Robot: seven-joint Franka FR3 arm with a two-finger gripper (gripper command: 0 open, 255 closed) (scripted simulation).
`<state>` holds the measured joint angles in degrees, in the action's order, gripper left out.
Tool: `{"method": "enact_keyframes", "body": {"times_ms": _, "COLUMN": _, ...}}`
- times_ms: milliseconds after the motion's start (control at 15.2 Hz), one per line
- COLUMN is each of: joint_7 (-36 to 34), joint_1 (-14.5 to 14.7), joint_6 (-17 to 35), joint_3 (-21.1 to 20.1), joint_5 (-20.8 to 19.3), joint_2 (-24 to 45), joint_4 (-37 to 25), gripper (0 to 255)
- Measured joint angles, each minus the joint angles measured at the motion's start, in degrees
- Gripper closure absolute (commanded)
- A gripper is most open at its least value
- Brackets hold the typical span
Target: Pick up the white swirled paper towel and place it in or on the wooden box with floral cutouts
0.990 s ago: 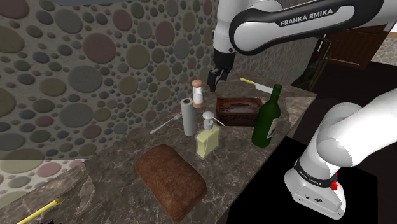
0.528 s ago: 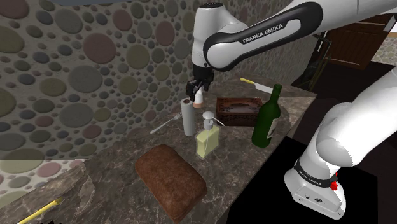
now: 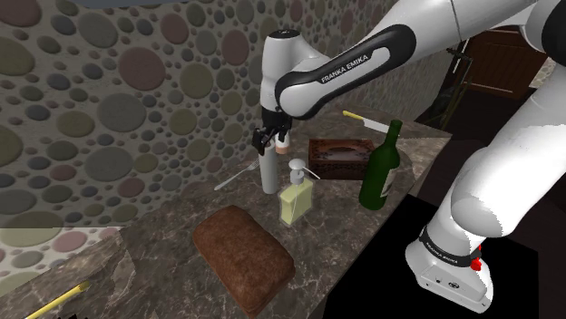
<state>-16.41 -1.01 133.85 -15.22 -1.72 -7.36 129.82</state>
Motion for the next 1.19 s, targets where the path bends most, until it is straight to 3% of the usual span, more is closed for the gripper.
{"method": "enact_keyframes", "body": {"times_ms": 594, "joint_7": -0.4, "joint_1": -0.2, "joint_6": 2.6, "joint_3": 0.0, "joint_5": -0.7, "joint_2": 1.9, "joint_4": 0.7, "gripper": 0}}
{"method": "enact_keyframes", "body": {"times_ms": 660, "joint_7": -0.4, "joint_1": -0.2, "joint_6": 2.6, "joint_3": 0.0, "joint_5": -0.7, "joint_2": 1.9, "joint_4": 0.7, "gripper": 255}}
{"method": "enact_keyframes", "body": {"times_ms": 1188, "joint_7": -0.4, "joint_1": -0.2, "joint_6": 2.6, "joint_3": 0.0, "joint_5": -0.7, "joint_2": 1.9, "joint_4": 0.7, "gripper": 255}}
